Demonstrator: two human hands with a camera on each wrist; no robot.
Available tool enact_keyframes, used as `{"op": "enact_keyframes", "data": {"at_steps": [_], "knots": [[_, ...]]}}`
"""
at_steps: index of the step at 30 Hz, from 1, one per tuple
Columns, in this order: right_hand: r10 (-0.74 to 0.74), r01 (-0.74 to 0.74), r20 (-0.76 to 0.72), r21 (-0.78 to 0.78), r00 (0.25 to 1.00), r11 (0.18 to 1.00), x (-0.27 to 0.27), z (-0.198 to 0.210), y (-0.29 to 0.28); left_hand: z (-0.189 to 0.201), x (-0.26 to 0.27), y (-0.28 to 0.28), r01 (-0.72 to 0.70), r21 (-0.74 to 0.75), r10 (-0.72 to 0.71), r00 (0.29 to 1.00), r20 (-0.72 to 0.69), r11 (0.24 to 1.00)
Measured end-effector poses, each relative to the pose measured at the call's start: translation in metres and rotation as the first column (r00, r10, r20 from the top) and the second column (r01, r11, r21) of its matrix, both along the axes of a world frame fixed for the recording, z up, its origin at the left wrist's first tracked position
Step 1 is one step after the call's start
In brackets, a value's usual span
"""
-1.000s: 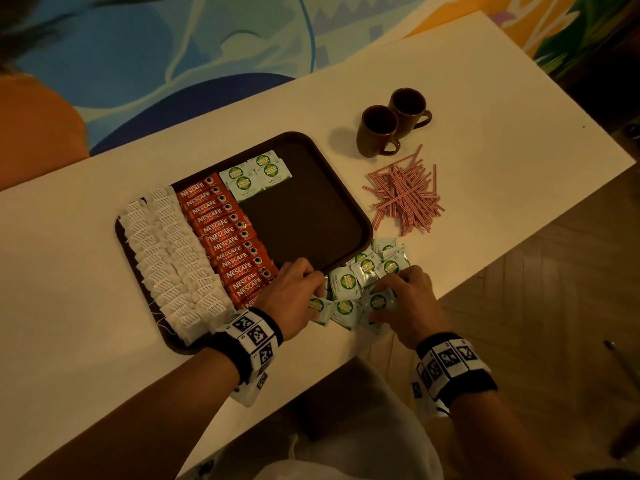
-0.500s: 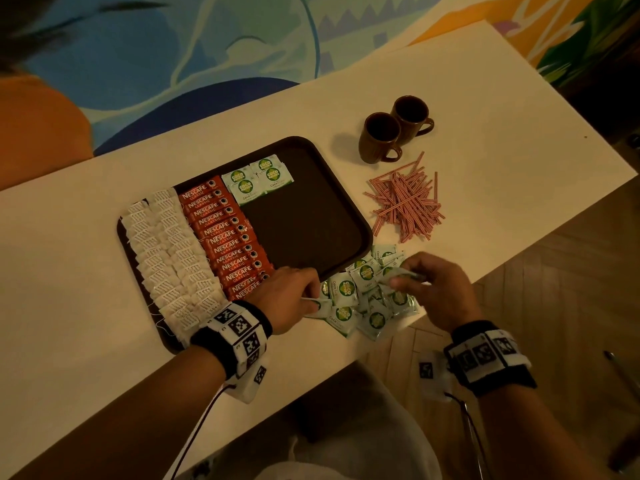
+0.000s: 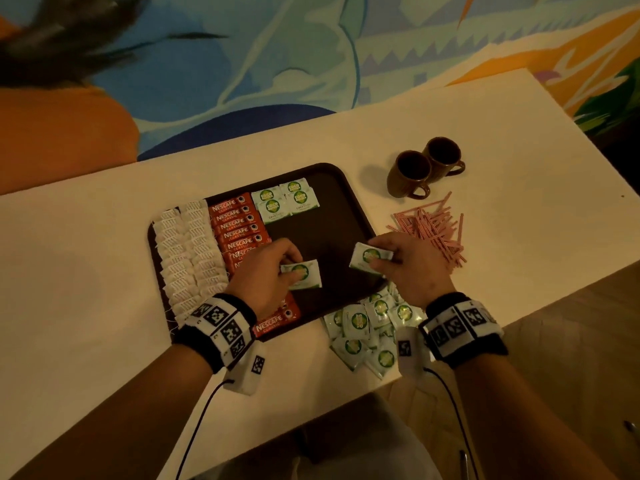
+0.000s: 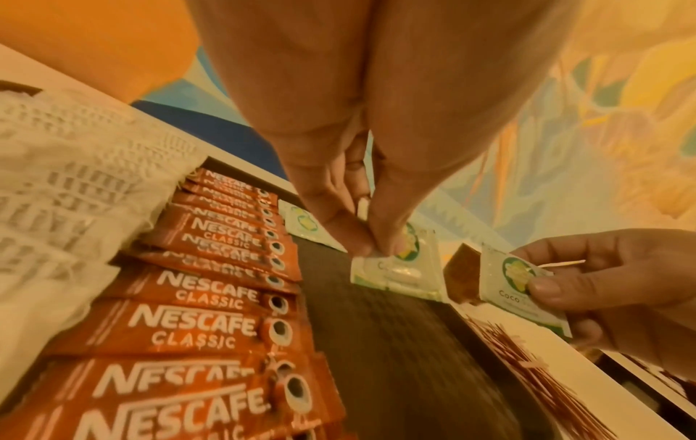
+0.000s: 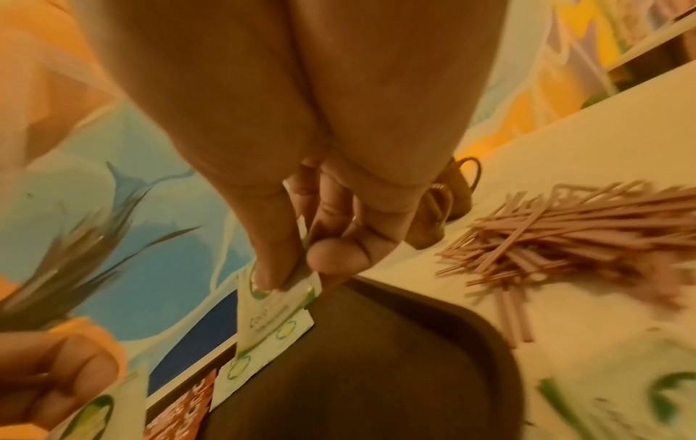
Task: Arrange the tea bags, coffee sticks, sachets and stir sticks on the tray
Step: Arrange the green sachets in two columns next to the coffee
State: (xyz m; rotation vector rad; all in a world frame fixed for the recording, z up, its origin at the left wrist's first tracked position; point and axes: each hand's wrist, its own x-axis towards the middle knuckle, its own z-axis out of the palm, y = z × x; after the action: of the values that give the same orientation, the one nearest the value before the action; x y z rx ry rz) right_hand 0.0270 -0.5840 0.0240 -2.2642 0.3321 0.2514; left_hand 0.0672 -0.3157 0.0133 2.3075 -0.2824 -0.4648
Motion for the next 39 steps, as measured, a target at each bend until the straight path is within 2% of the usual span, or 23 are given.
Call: {"op": "enact_keyframes", "data": {"at_steps": [5, 13, 19, 24, 39], "knots": [[0.018, -0.015, -0.041, 0.054, 0.999, 0.998, 0.048, -0.013, 0.022, -0.006, 0.023, 0.009, -0.167, -0.019, 0.168, 0.984, 0.052, 0.986], [0.051, -0.048, -0.067, 0.045, 0.996, 0.998, 0.106, -0.031, 0.041, -0.02, 0.061, 0.004, -0.287, -0.04, 0.289, 0.954, 0.084, 0.957], [0.004, 0.0, -0.107, 0.04, 0.994, 0.999, 0.139, -0.05, 0.046, -0.037, 0.085, -0.005, -0.31, -0.031, 0.312, 0.947, 0.083, 0.95], [-0.02, 0.024, -0.109, 0.034, 0.994, 0.999, 0.156, -0.064, 0.048, -0.051, 0.096, -0.008, -0.326, 0.047, 0.32, 0.942, 0.102, 0.944], [-0.003, 0.001, -0.053, -0.024, 0.999, 1.0, 0.17, -0.079, 0.06, -0.065, 0.106, -0.005, -0.361, 0.133, 0.347, 0.931, 0.116, 0.923]]}}
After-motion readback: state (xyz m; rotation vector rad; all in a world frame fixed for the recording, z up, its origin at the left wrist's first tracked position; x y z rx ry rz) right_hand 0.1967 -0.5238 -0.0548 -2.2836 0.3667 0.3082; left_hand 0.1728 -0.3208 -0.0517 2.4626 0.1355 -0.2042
